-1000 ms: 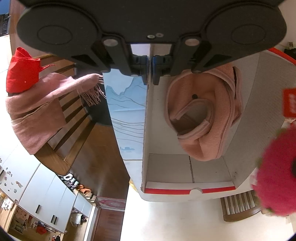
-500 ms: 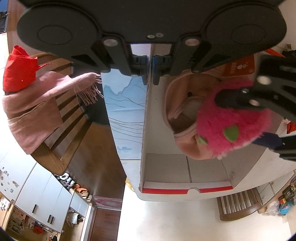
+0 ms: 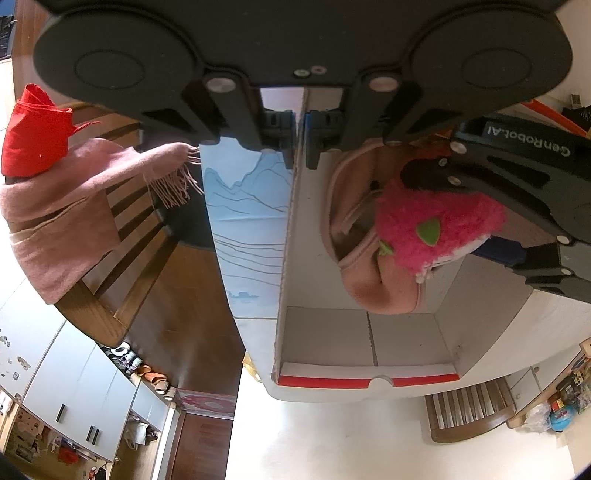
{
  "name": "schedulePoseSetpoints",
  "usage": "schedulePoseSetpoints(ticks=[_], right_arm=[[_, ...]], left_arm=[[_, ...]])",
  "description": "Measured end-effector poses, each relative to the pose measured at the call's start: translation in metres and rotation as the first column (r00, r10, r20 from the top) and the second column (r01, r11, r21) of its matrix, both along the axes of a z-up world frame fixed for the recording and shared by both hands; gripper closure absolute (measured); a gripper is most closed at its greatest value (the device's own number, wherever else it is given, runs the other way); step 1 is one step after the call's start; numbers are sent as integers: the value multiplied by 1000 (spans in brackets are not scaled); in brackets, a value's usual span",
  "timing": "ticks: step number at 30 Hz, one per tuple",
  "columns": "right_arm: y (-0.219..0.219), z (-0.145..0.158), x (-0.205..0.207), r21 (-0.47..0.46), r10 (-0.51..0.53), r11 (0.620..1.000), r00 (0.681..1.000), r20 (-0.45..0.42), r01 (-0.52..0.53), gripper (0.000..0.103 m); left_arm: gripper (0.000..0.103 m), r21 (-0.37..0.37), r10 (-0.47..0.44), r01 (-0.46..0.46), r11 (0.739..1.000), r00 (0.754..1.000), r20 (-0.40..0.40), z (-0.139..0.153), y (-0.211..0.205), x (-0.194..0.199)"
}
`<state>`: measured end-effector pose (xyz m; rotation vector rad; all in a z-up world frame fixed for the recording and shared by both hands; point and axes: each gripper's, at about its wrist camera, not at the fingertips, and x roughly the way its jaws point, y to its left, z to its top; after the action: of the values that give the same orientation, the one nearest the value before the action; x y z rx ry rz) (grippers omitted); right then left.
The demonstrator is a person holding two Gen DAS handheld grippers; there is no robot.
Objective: Organize objects
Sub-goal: 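Carry the pink plush toy into the box and release it onto the hat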
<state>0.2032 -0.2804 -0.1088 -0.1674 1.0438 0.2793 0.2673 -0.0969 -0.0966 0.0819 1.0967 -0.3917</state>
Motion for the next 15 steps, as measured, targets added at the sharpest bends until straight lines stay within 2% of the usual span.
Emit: schedulePoseSetpoints(ticks=[15], right_arm=[[0, -1, 1, -5, 4, 1000, 1000, -6, -4, 99]], left_arm=[[17, -79, 54, -51, 996, 998, 36, 17, 24, -15]])
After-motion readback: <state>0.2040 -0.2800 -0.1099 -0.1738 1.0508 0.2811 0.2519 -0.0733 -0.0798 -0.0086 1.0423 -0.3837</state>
